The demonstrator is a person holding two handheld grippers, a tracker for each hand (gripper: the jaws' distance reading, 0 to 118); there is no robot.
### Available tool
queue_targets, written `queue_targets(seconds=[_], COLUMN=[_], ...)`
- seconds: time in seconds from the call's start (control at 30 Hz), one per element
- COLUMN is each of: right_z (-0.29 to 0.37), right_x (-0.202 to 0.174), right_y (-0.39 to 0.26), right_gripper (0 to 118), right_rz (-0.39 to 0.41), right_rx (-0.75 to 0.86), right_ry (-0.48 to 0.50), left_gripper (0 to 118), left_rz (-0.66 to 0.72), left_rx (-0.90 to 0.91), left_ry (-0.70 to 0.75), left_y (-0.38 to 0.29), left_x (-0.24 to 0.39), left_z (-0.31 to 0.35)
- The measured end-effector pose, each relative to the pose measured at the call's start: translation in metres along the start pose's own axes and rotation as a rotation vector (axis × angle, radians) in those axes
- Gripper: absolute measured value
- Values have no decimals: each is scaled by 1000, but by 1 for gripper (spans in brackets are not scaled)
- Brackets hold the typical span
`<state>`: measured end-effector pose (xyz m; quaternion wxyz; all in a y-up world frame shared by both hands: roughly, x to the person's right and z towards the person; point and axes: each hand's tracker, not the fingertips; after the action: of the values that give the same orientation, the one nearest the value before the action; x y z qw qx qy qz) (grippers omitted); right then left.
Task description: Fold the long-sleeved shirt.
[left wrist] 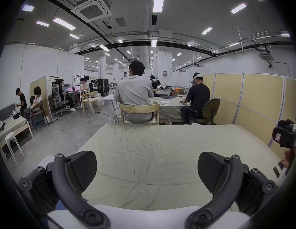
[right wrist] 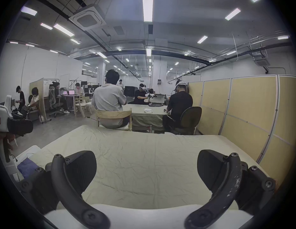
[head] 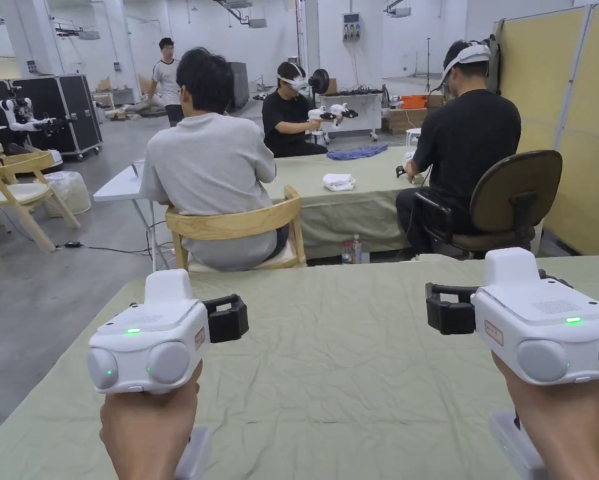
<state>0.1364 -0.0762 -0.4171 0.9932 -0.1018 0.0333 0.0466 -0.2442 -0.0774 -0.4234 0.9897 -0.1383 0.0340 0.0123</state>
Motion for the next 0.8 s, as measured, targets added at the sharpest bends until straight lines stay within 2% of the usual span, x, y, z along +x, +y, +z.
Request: queue_targets(seconds=[0.8], right_z=[2], right_x=[-3], right_y=[0], right_gripper=[118], right_rz=[-6], right_rx=[-1], right_ry=[-3], left_gripper=[118], left_rz=[8], left_rx=[14], left_ry=[-8], left_y=[-1], left_x=[-4], left_z=[0])
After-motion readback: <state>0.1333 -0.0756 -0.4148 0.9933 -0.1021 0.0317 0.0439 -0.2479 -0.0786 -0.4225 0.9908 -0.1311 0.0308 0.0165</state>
